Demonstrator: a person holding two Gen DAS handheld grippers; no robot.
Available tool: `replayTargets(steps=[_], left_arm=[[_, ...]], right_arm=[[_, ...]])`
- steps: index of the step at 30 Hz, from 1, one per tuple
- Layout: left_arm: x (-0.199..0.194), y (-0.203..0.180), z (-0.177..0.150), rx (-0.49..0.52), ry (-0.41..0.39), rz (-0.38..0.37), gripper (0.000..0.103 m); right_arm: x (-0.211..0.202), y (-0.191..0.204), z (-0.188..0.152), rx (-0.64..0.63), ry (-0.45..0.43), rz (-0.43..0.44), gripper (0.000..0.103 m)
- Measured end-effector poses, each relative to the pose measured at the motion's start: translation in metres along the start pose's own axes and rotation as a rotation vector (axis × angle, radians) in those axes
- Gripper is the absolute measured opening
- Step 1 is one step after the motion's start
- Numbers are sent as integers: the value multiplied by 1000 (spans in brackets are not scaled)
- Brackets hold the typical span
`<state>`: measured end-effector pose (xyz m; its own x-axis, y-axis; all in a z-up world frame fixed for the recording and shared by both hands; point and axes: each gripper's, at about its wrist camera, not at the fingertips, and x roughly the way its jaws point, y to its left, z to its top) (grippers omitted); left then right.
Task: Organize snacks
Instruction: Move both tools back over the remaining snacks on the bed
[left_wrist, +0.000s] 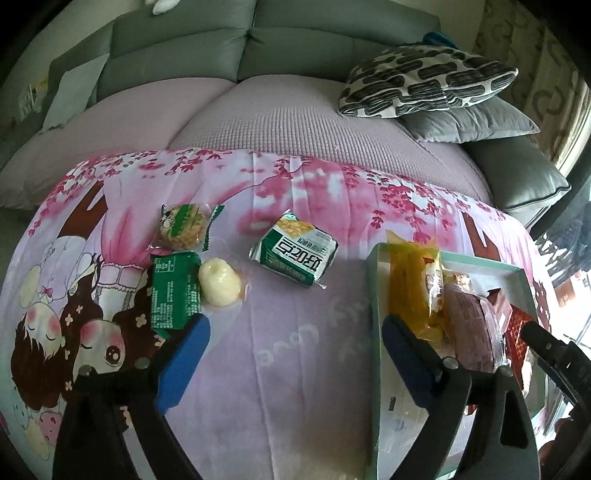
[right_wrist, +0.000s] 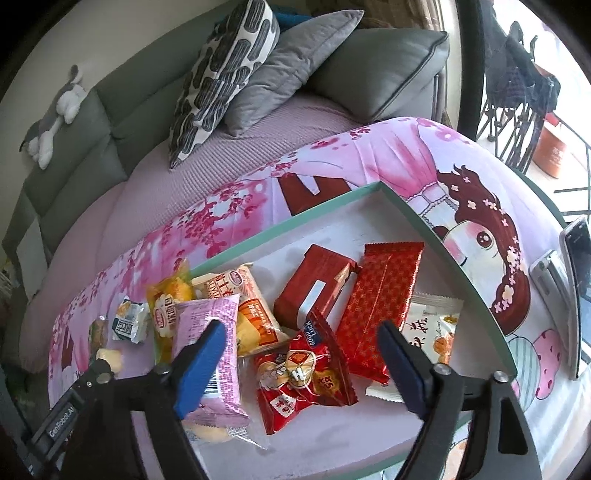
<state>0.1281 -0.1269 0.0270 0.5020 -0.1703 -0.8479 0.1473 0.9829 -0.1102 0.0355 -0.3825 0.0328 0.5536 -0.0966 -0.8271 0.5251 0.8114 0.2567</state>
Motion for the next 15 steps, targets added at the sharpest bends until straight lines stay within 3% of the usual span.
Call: replayTargets(steps=[2, 5, 15], left_arm=[[1, -1, 0, 5, -1, 1, 95], [2, -2, -1, 11, -6, 13, 98], [2, 3, -1, 0, -30, 30, 103]], right_arm=[[1, 2, -1, -8, 2, 5, 92], [2, 4, -2, -15, -2, 12, 103], [0, 7, -3, -37, -31, 22, 103]])
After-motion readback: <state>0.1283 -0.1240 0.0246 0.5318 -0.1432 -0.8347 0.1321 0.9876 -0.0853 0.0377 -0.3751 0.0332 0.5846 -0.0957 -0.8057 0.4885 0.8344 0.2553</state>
